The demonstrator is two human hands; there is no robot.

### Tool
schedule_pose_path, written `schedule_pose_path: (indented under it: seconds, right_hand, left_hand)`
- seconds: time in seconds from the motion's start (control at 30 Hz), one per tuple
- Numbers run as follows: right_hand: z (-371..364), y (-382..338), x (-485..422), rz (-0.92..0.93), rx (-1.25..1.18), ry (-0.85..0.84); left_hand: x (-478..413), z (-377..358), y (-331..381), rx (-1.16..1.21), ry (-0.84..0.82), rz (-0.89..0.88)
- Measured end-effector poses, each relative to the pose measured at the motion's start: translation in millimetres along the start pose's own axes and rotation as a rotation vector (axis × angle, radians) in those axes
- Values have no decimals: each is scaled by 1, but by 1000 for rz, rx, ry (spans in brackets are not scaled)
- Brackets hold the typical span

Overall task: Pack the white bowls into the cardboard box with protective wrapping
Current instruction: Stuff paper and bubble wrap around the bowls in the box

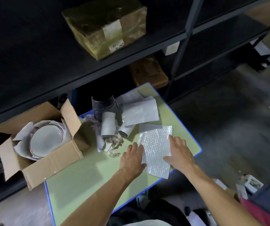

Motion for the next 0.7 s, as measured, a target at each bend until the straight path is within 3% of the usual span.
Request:
schedule_pose_path:
  seconds: [0.23, 0.37, 0.5, 0.7]
  right_hand:
    - [5, -7, -1, -11, 44, 143]
    - [24, -9, 2, -70, -161, 203]
    - [38, -13, -2, -91, -406, 63]
    - [74, -51, -4, 46, -558, -58]
  left_hand:
    - [-1, -1, 2, 64, 45, 30]
    - [2, 6, -1, 142, 62, 37]
    - [12, 19, -16, 229, 111, 62]
    - [33, 67, -45, 453, 323, 63]
Point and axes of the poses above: each hand's wrist, its own x-axis away from the middle knuckle, its own z-axis out of the back of the hand, y = z × x, the point moved 8 cm from there along -x, towards the middle knuckle, and after that the axes turned 9 degrees about y, right-handed, at the moved point
